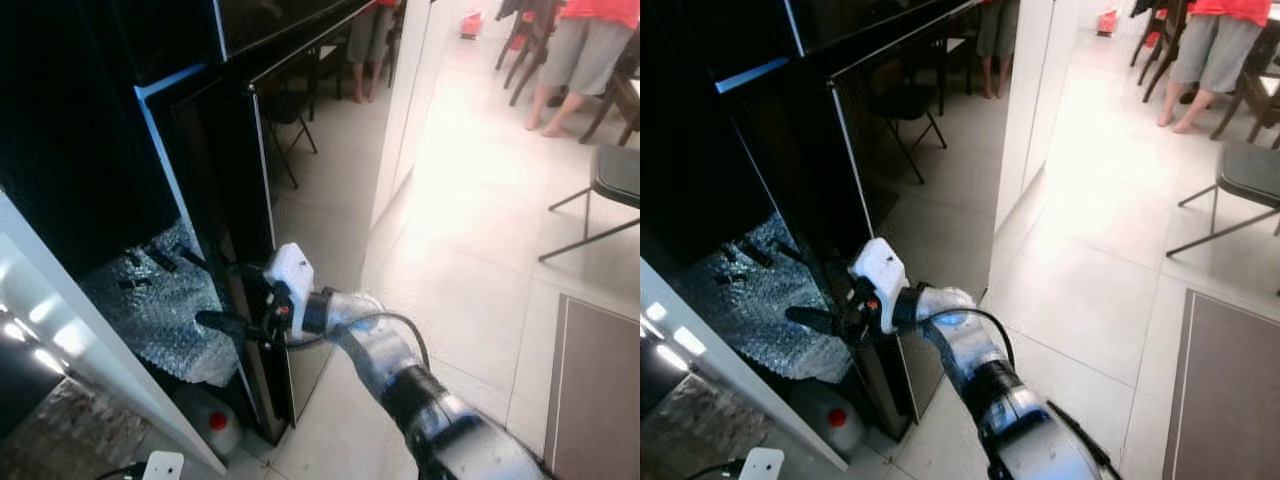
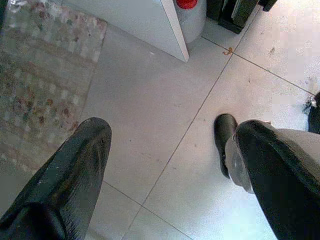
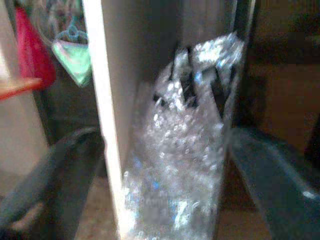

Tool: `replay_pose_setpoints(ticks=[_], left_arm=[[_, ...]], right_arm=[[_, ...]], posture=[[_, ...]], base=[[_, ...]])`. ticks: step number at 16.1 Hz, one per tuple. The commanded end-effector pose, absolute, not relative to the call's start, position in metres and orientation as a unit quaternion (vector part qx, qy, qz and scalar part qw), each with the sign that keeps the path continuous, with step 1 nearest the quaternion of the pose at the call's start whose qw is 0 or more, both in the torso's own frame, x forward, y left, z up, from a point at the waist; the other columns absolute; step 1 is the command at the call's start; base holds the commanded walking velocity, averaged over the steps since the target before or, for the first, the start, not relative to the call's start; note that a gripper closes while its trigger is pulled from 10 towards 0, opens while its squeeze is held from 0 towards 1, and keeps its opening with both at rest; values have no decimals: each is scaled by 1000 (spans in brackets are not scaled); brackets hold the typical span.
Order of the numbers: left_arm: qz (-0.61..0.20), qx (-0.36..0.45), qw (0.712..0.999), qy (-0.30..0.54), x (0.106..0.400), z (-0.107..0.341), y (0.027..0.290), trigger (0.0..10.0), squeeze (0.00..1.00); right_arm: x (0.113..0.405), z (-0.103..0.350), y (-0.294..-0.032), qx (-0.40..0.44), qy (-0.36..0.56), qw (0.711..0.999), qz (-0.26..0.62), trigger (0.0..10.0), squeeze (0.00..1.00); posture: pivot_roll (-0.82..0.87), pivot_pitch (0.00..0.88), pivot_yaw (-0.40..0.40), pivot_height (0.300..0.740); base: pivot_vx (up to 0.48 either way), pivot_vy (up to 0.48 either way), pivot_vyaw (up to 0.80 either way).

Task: Restocking fridge

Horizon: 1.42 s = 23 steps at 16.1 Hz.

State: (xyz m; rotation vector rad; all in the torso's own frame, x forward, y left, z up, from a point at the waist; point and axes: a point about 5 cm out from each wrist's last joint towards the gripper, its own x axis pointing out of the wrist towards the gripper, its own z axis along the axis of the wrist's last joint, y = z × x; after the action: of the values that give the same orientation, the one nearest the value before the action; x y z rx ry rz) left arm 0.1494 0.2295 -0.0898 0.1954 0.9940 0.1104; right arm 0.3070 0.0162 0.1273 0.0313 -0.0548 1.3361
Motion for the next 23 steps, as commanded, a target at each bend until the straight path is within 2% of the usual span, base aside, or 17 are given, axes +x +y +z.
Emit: replay_pose_setpoints(ticks=[1,5,7,9,11,12,13,14,16,18,21,23], left_arm=[[56,94,867,486,143,-92,231,10000,0],[57,93,866,488,141,-93,231,10000,0],[58,94,866,487,141,-93,230,10000,0],[63,93,866,487,140,-93,230,10000,0],[63,95,865,488,140,-93,230,10000,0],[64,96,865,489,140,-93,230,10000,0],[64,96,865,489,140,-93,230,10000,0],[65,96,864,489,140,-93,231,10000,0],[65,97,864,489,139,-93,232,10000,0],[66,98,864,489,138,-93,234,10000,0],[68,101,864,489,137,-93,236,10000,0],[68,102,864,489,137,-93,236,10000,0]], right_arm=[[291,121,23,36,-31,777,627,10000,0],[270,120,-19,40,-35,781,623,10000,0],[256,104,-53,25,4,785,619,10000,0],[273,76,-130,112,50,880,460,10000,0],[271,36,-183,157,120,932,304,10000,0],[260,10,-204,163,178,946,219,10000,0],[249,-8,-212,157,224,947,168,10000,0],[222,-37,-217,148,308,933,111,10000,0],[190,-66,-209,141,390,907,68,10000,0],[155,-91,-202,96,479,872,20,10000,0],[150,-96,-197,89,492,866,-14,10000,0],[151,-96,-192,86,491,867,-15,10000,0]], posture=[[38,0,10,740],[28,0,7,740],[32,0,0,740],[25,0,-7,740],[23,0,-6,740],[24,0,-4,740],[27,0,-2,740],[29,0,2,740],[33,0,8,740],[52,0,13,740],[57,0,21,740],[61,0,22,740]], base=[[0,0,0],[0,0,0],[0,0,0],[0,0,0],[0,0,0],[0,0,0],[0,0,0],[0,0,0],[0,0,0],[0,0,0],[0,0,0],[0,0,794]])
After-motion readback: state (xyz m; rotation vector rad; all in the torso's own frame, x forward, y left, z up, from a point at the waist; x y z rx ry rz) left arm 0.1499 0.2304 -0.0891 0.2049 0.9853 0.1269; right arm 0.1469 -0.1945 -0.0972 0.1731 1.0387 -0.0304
